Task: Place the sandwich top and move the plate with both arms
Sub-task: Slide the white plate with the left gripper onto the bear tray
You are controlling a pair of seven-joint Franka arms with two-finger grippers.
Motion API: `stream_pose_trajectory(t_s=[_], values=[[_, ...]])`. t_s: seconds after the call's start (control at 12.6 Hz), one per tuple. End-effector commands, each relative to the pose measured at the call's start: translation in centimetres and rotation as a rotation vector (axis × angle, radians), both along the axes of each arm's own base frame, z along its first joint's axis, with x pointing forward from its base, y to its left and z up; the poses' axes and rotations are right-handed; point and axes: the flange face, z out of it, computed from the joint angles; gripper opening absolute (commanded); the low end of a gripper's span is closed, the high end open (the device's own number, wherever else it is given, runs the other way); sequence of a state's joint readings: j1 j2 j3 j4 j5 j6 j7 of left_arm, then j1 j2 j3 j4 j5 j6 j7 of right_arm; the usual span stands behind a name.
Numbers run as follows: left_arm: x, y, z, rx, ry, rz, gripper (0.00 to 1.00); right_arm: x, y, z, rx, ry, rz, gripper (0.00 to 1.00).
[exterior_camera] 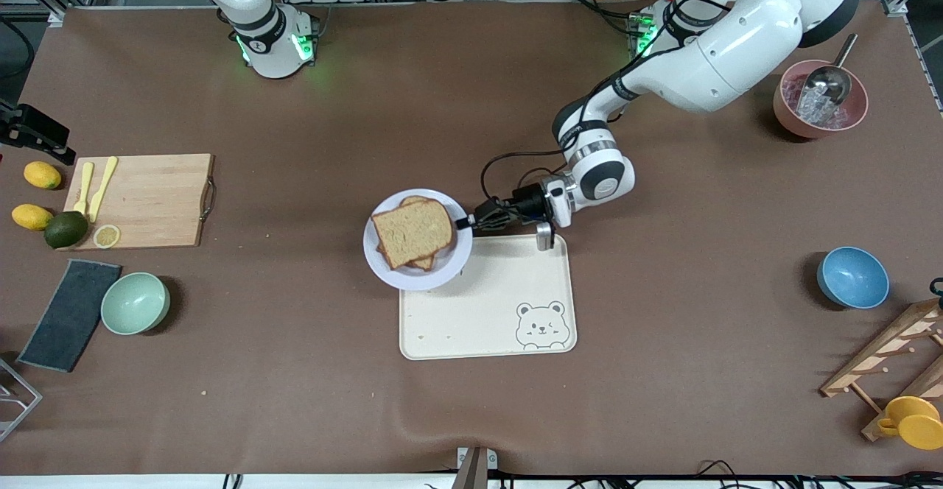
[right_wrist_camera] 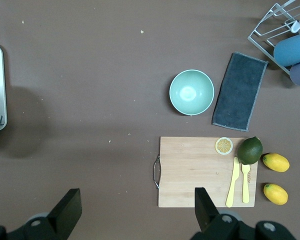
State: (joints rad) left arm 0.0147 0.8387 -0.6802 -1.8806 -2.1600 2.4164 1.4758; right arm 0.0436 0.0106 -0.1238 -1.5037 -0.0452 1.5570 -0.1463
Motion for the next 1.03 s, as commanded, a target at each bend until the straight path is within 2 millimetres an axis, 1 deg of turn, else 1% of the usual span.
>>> stream_pose_trajectory(t_s=[0.0, 0.08, 0.16, 0.32, 0.4, 0.71, 0.95], values=[[2.6, 1.1, 2.2, -0.001, 0.014, 0.069, 0.00, 0.1, 0.1, 0.2, 0.013, -0.002, -0.012, 1.00], [3.5, 1.6, 2.4, -0.004, 0.013, 0.086, 0.00, 0.1, -0.1, 0.1, 0.013, 0.000, -0.015, 1.00], [4.5, 2.8, 2.3, -0.001, 0.009, 0.108, 0.00, 0.1, -0.2, 0.2, 0.013, -0.002, -0.015, 1.00], [5.7, 4.9, 1.5, 0.024, 0.001, 0.135, 0.00, 0.0, -0.2, 0.1, 0.013, 0.003, -0.017, 1.00], [6.1, 5.5, 1.2, 0.032, -0.002, 0.144, 0.00, 0.0, -0.3, 0.2, 0.013, 0.001, -0.020, 1.00], [6.9, 8.1, -0.6, 0.070, 0.008, 0.177, 0.00, 0.0, -0.3, 0.1, 0.013, 0.004, -0.018, 1.00], [6.2, 9.0, -2.5, 0.088, 0.040, 0.181, 0.00, 0.0, -0.3, 0.1, 0.013, 0.004, -0.017, 1.00]])
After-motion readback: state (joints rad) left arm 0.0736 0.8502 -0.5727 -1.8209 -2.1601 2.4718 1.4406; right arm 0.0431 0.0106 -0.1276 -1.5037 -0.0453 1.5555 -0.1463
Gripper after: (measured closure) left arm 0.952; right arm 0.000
